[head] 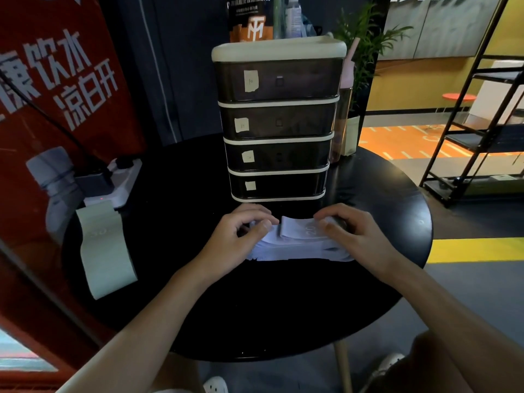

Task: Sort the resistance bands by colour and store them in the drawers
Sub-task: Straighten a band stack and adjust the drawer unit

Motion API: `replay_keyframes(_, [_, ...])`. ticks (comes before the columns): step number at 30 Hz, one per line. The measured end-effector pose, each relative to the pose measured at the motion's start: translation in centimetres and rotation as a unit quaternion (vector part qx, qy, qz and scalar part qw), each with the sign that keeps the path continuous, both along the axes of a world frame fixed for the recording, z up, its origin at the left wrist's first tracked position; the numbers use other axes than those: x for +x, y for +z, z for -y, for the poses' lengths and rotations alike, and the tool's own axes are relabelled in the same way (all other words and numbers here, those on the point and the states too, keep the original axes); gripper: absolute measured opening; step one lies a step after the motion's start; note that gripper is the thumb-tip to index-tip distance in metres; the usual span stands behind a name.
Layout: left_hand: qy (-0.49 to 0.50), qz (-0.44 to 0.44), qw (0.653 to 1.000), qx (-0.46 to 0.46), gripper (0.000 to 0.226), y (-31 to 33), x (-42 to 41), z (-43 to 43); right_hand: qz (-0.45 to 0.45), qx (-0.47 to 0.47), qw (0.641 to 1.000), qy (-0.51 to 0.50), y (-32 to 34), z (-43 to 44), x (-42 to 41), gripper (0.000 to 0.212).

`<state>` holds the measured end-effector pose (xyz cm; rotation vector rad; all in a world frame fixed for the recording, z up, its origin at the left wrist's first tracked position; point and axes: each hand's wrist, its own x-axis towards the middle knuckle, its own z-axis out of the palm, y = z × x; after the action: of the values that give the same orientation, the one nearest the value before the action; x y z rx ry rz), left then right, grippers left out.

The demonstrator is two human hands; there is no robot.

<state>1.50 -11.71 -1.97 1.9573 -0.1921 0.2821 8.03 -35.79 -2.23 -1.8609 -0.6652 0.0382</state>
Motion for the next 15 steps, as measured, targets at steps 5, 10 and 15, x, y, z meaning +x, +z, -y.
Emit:
replay_keyframes(5, [0.010,0.017,1.000,-0.015,0.016,-0.3,0.2,-0.1,0.004,0.003,1.000,0.005,0.1,0.1,0.1,0.010])
replay_keyframes(10, [0.103,0.063,0.992,-0.043,0.021,0.6,2.0,-0.9,-0.010,0.021,1.000,-0.015,1.8,0.3,1.5,0.012])
replay_keyframes(15, [0.247,0.071,0.966,-0.036,0.036,0.6,6.2,-3.1,-0.053,-0.010,0.994,-0.093,3.6,-0.7,5.1,0.039])
